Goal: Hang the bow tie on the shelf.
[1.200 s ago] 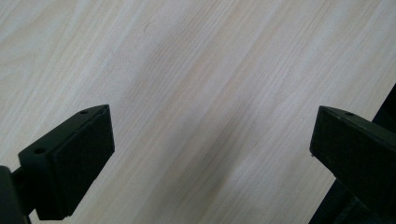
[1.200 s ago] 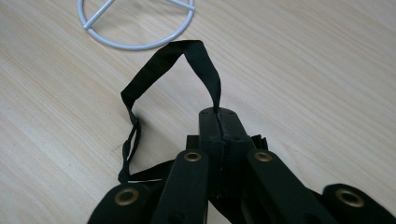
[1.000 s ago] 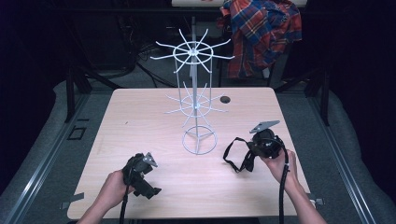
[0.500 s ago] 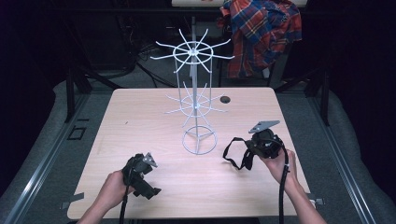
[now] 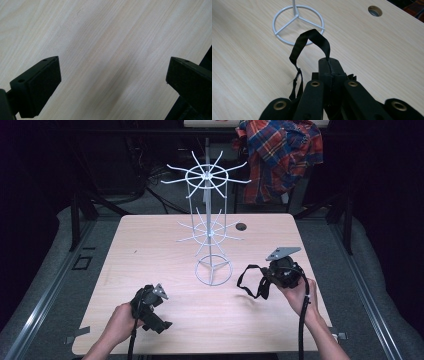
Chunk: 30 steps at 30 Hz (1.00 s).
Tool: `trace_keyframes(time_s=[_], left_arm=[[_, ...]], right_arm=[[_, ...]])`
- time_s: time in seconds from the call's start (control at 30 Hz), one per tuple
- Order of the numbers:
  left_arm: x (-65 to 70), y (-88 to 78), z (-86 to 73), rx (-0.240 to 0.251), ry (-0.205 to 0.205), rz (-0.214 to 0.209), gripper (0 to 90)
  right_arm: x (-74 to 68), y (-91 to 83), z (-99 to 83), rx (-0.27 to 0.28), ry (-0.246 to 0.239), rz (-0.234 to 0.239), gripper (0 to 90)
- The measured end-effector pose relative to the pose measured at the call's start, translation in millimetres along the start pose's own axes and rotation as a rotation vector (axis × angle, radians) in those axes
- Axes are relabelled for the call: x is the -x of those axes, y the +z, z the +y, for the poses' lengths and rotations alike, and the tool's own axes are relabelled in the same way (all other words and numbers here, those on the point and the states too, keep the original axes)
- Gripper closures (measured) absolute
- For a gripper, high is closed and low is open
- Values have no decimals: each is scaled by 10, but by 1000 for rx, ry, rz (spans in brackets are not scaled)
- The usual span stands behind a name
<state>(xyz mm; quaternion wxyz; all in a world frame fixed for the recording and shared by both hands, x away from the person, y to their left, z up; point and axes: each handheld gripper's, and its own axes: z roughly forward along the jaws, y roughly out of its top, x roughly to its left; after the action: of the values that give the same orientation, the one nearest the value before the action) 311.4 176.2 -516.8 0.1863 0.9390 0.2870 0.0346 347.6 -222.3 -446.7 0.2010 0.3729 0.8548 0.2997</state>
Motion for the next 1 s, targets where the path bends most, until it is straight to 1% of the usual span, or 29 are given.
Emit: trace_keyframes(time_s=[0.37,0.63,0.8,1.0], left_arm=[[14,-2,3,1,3,-6,0],[12,-11,-1,4,2,-2,0],[13,-12,1,6,2,-3,0],[10,-12,4,7,4,-2,0]], right_arm=[[-72,-62,143,39,-8,11,898],[-74,-115,225,68,-8,9,899],[-73,-127,271,75,-8,9,899],[-73,-136,367,95,-15,11,899]])
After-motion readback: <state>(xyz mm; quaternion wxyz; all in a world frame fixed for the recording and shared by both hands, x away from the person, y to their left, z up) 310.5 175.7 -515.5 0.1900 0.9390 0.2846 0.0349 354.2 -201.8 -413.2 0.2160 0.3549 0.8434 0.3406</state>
